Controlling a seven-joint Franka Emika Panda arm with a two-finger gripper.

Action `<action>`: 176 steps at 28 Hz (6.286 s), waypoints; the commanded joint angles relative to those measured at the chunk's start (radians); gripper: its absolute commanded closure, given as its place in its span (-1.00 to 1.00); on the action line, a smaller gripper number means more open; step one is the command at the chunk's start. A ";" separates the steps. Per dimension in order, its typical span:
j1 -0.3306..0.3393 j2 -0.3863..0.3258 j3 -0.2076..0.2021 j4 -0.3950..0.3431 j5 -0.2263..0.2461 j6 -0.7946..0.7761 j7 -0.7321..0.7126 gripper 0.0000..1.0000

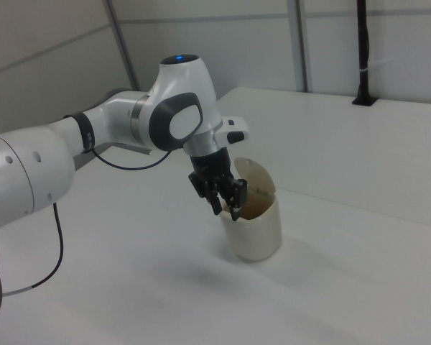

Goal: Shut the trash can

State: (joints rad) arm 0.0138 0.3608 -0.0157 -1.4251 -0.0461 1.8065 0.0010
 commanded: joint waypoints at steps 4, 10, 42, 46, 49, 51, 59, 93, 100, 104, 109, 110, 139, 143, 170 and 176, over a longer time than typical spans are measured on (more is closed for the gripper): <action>0.002 -0.017 -0.009 -0.003 0.014 -0.044 -0.027 1.00; 0.002 -0.017 -0.009 -0.003 0.015 -0.046 -0.026 1.00; 0.011 0.032 0.003 0.034 0.120 0.583 -0.013 1.00; 0.012 0.056 0.003 0.034 0.115 0.626 -0.021 1.00; 0.012 0.082 0.006 0.032 0.111 0.686 -0.021 1.00; 0.014 0.093 0.006 0.031 0.106 0.700 -0.021 1.00; 0.011 0.090 0.006 0.026 0.103 0.688 -0.029 1.00; 0.009 0.093 0.005 -0.055 0.092 0.290 -0.165 1.00; 0.009 0.116 0.006 -0.057 0.081 0.290 -0.165 1.00; 0.003 0.115 0.006 -0.051 0.083 0.290 -0.167 1.00; -0.006 0.093 0.003 -0.043 0.104 0.289 -0.162 1.00; -0.011 0.078 0.005 -0.043 0.115 0.289 -0.162 1.00; 0.003 -0.022 -0.020 0.003 -0.026 -0.061 -0.157 -1.00; 0.006 -0.037 -0.015 0.003 -0.058 -0.082 -0.157 -1.00; 0.006 -0.014 -0.015 -0.003 -0.003 -0.072 -0.154 -1.00; 0.005 -0.019 -0.018 0.000 -0.003 -0.078 -0.153 -1.00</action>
State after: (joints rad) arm 0.0174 0.3549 -0.0265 -1.4201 -0.0682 1.7487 -0.1427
